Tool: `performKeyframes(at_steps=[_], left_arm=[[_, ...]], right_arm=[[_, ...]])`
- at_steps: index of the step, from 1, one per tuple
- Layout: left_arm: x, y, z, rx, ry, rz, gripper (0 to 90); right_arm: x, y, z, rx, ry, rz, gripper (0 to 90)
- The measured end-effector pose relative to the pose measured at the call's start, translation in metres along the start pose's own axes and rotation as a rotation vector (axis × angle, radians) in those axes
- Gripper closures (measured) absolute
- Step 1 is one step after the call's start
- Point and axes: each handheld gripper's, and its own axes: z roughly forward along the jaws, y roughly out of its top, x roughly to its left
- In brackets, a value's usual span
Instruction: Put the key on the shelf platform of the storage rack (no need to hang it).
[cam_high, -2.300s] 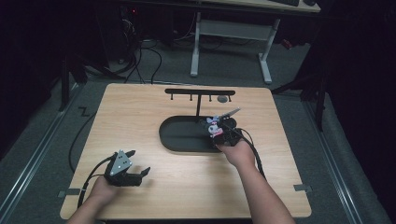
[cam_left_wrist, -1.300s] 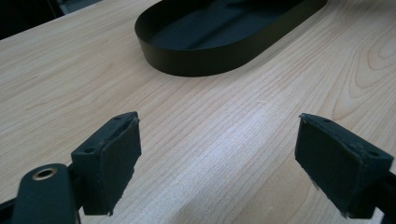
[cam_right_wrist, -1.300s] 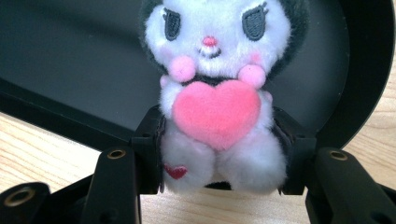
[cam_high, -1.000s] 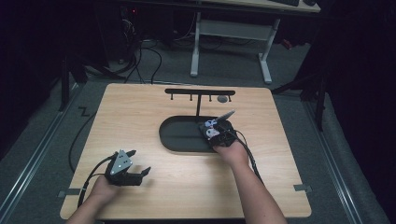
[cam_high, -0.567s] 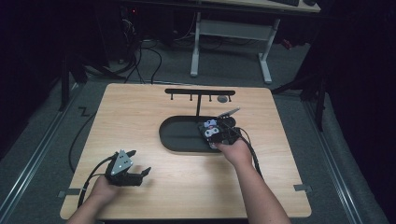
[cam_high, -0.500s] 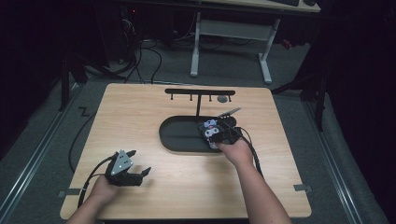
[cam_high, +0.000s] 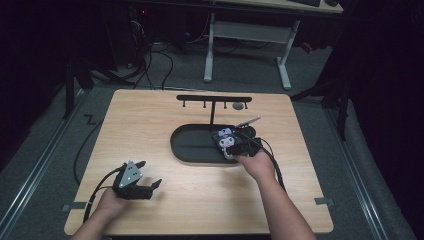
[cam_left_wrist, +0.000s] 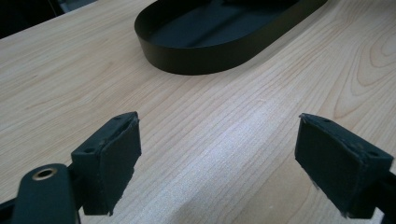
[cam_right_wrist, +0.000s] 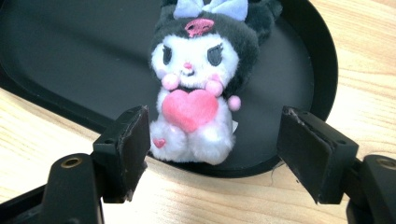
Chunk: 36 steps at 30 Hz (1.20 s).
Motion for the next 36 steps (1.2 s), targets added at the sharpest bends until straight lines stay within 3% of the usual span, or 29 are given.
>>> performKeyframes(at_steps=[5,24,36], left_arm=[[0.0,0.0,0.0,0.002,-0.001,0.002,15.4],[-0.002,0.0,0.0,0.006,0.006,0.018,15.4],[-0.003,0.0,0.0,0.01,0.009,0.022,15.4]], right_arm=[[-0.003,-0.007,0.001,-0.026,-0.019,0.019,23.0],[-0.013,-0.049,-0.006,-0.118,-0.031,-0.023,15.3],[-0.017,-0.091,-0.017,-0.231,-0.066,-0.046,14.1]])
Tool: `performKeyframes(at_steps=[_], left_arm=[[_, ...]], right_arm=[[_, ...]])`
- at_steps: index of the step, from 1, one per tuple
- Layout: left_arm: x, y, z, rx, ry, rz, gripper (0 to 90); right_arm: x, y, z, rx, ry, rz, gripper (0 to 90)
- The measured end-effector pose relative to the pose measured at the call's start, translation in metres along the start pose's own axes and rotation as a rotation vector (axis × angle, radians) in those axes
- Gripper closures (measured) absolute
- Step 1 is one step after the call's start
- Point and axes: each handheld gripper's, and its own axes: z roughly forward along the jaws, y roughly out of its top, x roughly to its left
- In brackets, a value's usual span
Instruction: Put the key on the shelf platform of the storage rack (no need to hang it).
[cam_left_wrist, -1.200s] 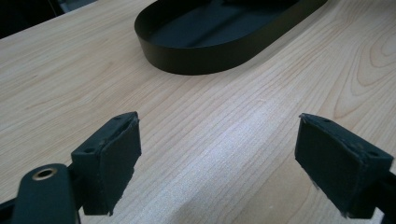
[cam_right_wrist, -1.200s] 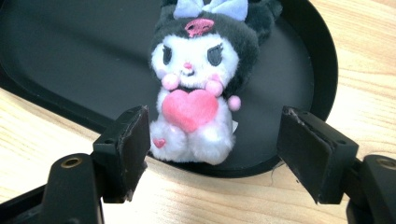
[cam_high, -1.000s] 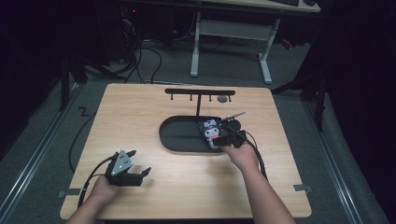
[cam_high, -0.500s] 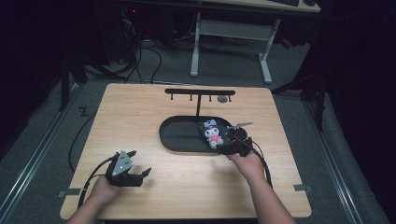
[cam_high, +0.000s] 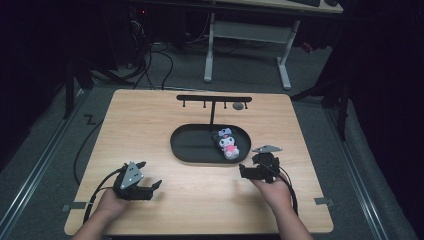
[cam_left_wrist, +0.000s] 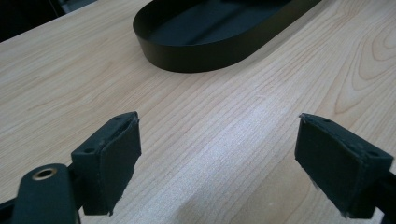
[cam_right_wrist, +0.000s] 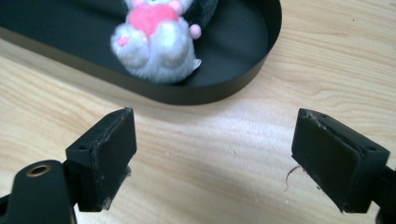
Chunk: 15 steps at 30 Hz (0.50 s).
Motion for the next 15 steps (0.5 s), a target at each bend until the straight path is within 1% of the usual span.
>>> performKeyframes(at_steps=[2,6,9,14,15], left_arm=[[0.0,0.0,0.0,0.001,0.002,0.001,15.4],[0.0,0.0,0.0,-0.001,0.003,0.001,15.4],[0.0,0.0,0.0,-0.001,0.003,0.0,15.3],[0.0,0.0,0.0,-0.003,0.003,-0.002,15.4],[0.0,0.0,0.0,-0.003,0.003,-0.003,15.4]], right_arm=[[0.003,-0.006,-0.003,-0.02,-0.011,-0.02,14.0],[0.01,-0.019,-0.007,-0.05,-0.015,-0.06,13.9],[0.015,-0.028,-0.01,-0.074,-0.007,-0.062,13.7],[0.02,-0.04,-0.011,-0.091,0.012,-0.057,13.7],[0.021,-0.044,-0.011,-0.102,0.014,-0.054,13.6]])
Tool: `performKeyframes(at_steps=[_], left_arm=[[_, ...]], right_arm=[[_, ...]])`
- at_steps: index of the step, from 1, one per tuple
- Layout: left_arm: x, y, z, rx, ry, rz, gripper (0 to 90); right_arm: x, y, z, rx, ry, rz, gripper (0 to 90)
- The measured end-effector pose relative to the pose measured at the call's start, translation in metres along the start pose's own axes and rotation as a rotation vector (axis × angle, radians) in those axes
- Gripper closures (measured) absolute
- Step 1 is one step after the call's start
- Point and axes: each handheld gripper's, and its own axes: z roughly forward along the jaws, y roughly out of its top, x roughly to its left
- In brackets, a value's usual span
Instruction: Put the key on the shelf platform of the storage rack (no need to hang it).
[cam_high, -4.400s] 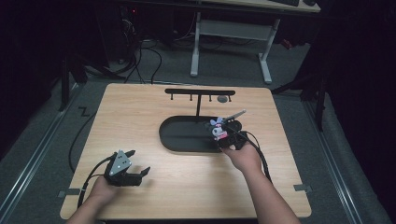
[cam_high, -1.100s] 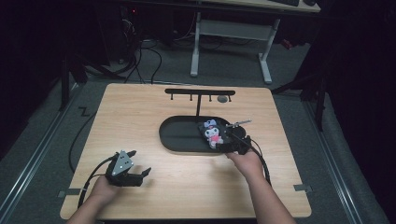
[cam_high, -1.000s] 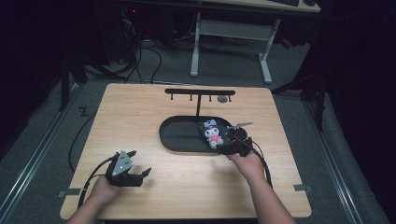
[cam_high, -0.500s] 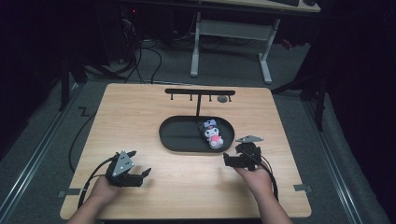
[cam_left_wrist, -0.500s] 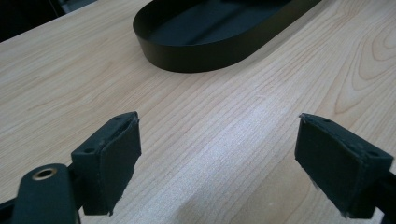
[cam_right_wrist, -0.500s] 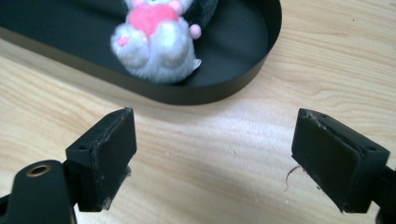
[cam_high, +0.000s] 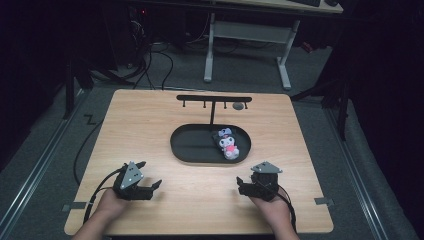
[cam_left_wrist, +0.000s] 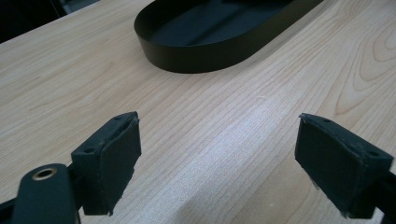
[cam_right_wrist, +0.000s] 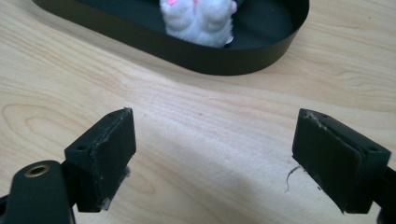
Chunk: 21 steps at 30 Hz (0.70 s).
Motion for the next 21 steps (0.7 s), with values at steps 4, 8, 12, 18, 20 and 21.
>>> performKeyframes(at_steps=[4,8,12,18,20,21], left_arm=[[0.0,0.0,0.0,-0.002,-0.001,-0.001,15.4],[0.001,0.0,0.0,-0.004,-0.003,-0.001,15.4],[0.001,0.001,0.0,-0.002,-0.008,-0.002,15.4],[0.001,0.001,0.001,0.003,-0.008,0.002,15.4],[0.001,0.001,0.001,0.003,-0.009,0.0,15.4],[0.001,0.001,0.001,0.003,-0.01,-0.003,15.4]], right_arm=[[0.005,-0.012,-0.002,-0.037,0.012,0.026,13.5],[0.013,-0.031,-0.009,-0.104,0.006,0.039,13.3],[0.018,-0.038,-0.018,-0.119,-0.004,0.006,13.7],[0.02,-0.041,-0.016,-0.116,0.016,0.021,13.7],[0.02,-0.041,-0.016,-0.113,0.019,0.028,13.7],[0.02,-0.041,-0.016,-0.112,0.018,0.028,13.7]])
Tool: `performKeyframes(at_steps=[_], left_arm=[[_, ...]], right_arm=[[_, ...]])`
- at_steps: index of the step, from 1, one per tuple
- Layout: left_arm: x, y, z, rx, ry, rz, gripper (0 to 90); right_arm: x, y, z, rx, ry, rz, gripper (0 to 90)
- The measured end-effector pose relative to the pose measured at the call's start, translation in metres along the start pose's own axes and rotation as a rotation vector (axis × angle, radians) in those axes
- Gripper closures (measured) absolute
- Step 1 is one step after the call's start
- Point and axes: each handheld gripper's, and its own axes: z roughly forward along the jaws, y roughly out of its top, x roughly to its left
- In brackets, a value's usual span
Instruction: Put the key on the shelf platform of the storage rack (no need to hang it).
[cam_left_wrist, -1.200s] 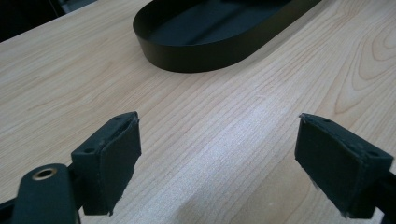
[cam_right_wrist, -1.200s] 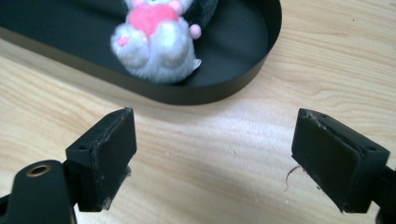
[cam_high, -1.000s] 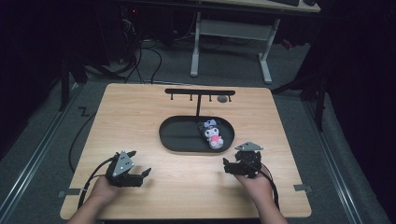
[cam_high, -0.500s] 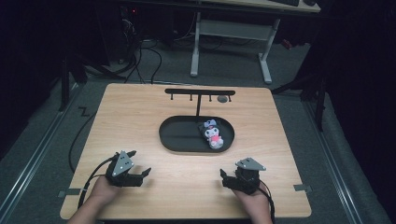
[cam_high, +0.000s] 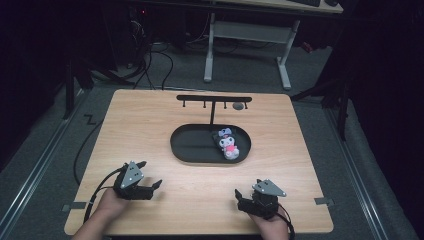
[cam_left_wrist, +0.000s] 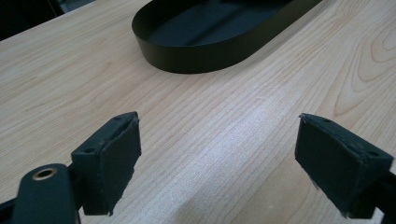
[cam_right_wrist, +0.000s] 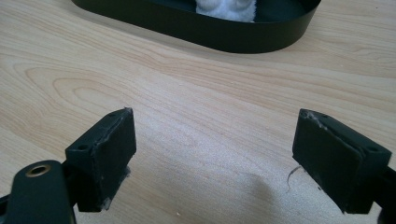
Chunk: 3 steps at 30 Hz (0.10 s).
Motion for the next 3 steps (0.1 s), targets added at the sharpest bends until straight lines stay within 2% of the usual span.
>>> performKeyframes(at_steps=[3], left_arm=[[0.0007,0.0005,0.0006,0.004,-0.002,-0.003,15.4]], right_arm=[[-0.0005,-0.0006,0.0003,0.003,-0.001,-0.001,13.9]])
